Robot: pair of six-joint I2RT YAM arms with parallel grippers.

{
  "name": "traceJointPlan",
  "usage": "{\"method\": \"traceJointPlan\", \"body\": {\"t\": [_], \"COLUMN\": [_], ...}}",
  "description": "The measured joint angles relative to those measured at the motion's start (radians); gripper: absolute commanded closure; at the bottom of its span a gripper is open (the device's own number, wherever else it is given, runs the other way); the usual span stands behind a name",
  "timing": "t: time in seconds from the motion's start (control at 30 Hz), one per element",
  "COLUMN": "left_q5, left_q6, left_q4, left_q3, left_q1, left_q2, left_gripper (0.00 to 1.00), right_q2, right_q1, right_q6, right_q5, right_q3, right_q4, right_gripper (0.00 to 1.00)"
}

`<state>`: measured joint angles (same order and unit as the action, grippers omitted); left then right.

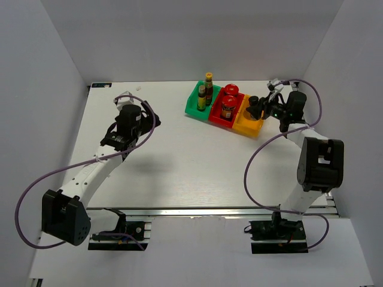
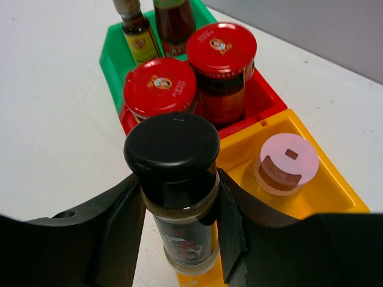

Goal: Organize the condiment bottles

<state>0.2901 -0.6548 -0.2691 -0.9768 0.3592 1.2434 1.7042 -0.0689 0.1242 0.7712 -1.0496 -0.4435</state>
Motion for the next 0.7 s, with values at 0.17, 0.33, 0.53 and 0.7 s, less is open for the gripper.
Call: {"method": "traceJointPlan", "body": {"t": [0.17,0.33,0.53,0.7], "left_q5": [0.016,0.027,0.036,0.036], "left_q6": [0.0,0.002,0.004,0.004], "left_q4": [0.0,-0.015,-0.015,-0.016], "left_q3": [0.0,0.0,0.0,0.0], "left_q1": [-0.005,-0.01,-0.011,-0.011], "left_q2": [0.024,0.051,0.054,0.061], "left_gripper": [0.02,0.02,0.02,0.02], "right_q2": [0.109,0.206,0.25,0.278], "right_q1": [-0.015,-0.016,-0.016,-0.016], "right_q6": [-0.006,-0.016,-0.015,-0.014], "right_q5": [0.026,0.044,0.048,0.06], "right_q3": [-0.018,-0.076,-0.084,-0.098], "right_q4": [-0.059,-0.079,-0.087,-0.091], "right_gripper": [0.76,0.75,0.72,0.68]}}
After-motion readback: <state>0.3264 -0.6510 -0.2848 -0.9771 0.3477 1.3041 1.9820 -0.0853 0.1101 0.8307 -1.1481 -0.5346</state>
